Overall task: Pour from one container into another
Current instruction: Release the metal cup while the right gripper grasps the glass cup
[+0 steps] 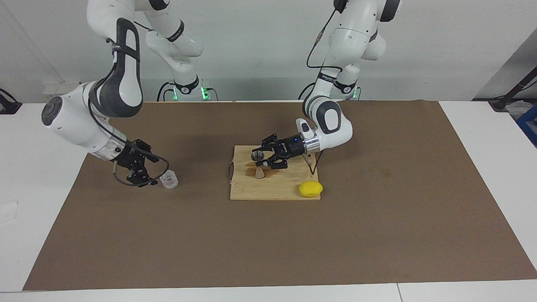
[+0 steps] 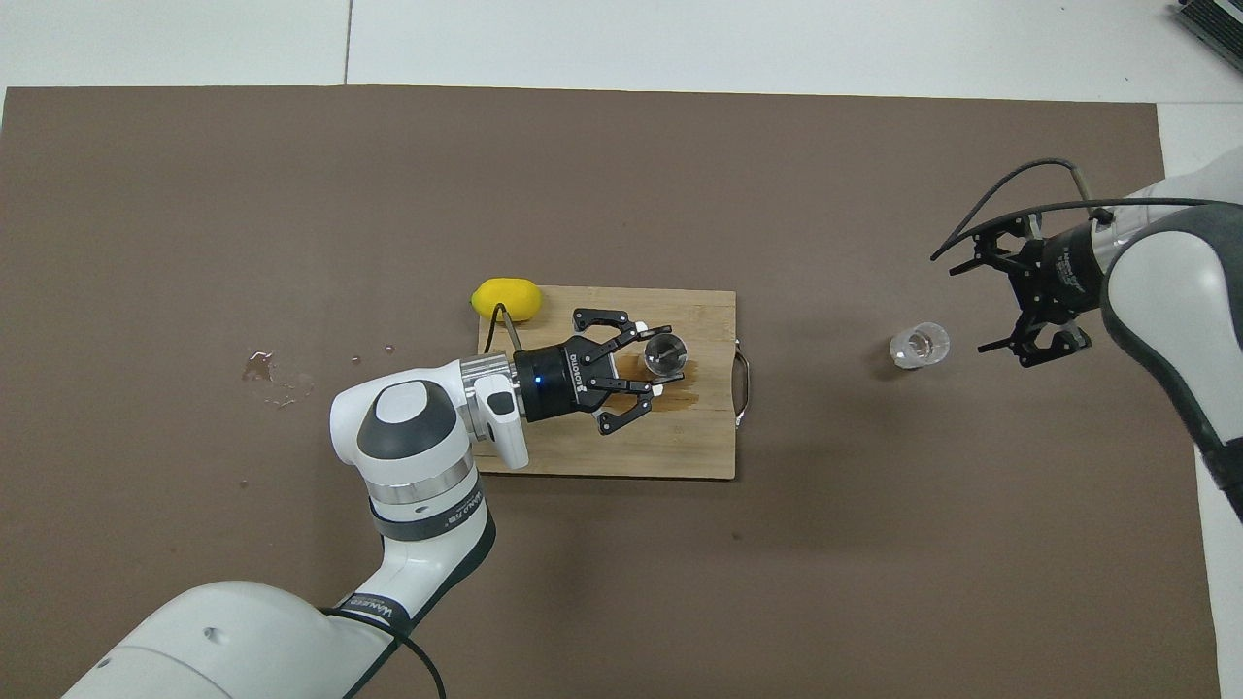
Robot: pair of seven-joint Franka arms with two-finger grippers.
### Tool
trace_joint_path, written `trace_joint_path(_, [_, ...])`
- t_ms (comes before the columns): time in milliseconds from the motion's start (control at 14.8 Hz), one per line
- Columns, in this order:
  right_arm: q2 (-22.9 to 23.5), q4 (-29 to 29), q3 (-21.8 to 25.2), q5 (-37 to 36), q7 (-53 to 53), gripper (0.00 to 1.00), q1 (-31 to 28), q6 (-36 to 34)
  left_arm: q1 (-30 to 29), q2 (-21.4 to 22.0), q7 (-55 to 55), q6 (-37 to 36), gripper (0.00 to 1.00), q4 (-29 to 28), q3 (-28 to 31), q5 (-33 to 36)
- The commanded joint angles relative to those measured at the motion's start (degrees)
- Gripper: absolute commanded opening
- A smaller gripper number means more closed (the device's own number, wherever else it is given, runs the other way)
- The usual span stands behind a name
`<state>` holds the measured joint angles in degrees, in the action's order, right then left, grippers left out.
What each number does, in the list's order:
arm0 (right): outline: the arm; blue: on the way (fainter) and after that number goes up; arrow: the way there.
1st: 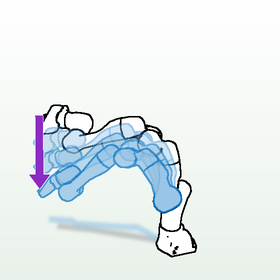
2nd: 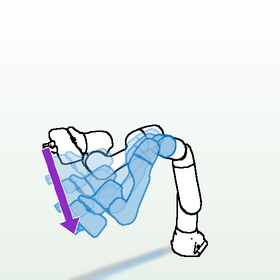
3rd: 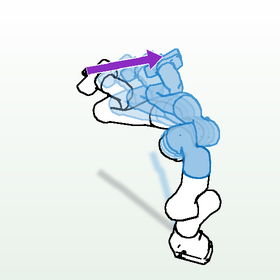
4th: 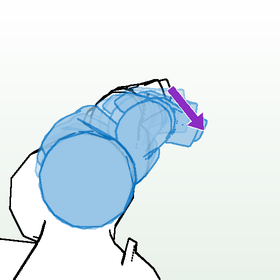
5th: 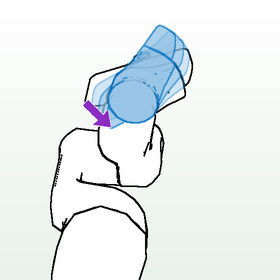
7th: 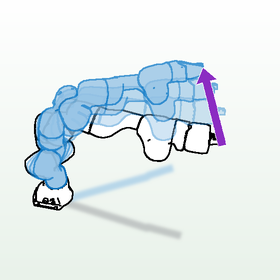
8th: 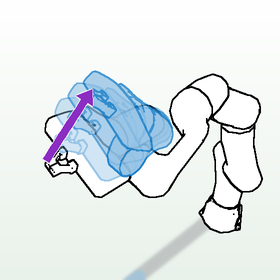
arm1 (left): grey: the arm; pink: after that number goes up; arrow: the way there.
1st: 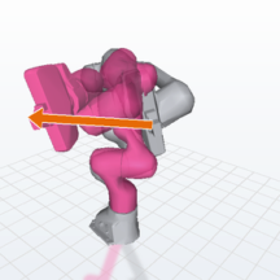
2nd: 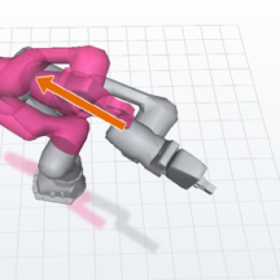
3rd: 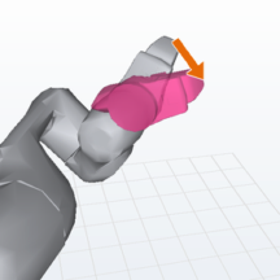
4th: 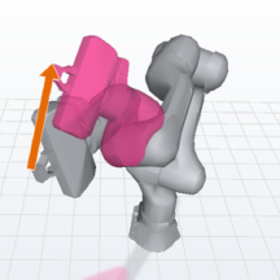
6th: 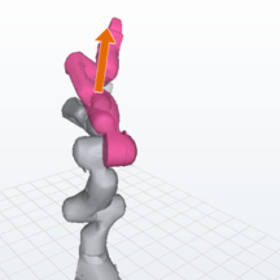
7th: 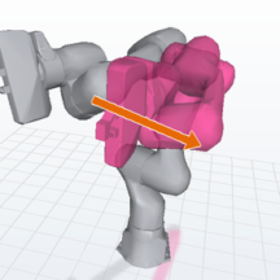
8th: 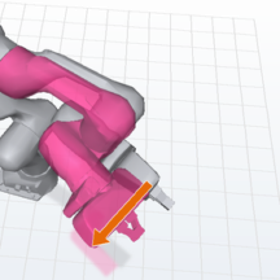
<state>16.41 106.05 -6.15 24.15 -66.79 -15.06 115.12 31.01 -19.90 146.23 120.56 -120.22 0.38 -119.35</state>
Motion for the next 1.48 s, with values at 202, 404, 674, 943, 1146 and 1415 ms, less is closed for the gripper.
trace_joint_path(202, [4.94, 2.85, -0.53, 9.31, 9.12, 1.00, -3.93, 2.39, 0.80, -0.32, 1.33, 1.00, 0.68, 0.34, 0.59, -1.41])
trace_joint_path(404, [5.04, 5.04, -0.53, 12.05, 11.06, 1.00, -4.02, 2.48, 0.80, -0.32, 1.25, 1.26, 1.00, 0.34, 0.59, -1.41])
trace_joint_path(674, [4.95, 6.80, -0.62, 15.39, 12.90, 1.00, -3.40, 3.45, 0.19, -0.32, 1.07, 0.65, 1.00, 0.34, 0.68, -1.23])
trace_joint_path(943, [4.42, 8.12, -0.62, 19.51, 15.71, 0.89, -3.14, 3.62, -1.04, 0.82, 0.46, -0.06, 1.00, 0.16, 0.85, -0.44])
trace_joint_path(1146, [4.24, 8.30, -0.62, 22.15, 16.34, 0.61, -3.14, 3.36, -3.49, 2.76, 0.11, -0.58, 1.00, -0.27, 0.85, 2.62])
trace_joint_path(1415, [3.11, 8.30, -0.62, 23.83, 15.90, 0.19, -3.05, 2.57, -5.96, 5.91, -1.55, -0.68, 1.00, -1.07, 0.85, 9.38])
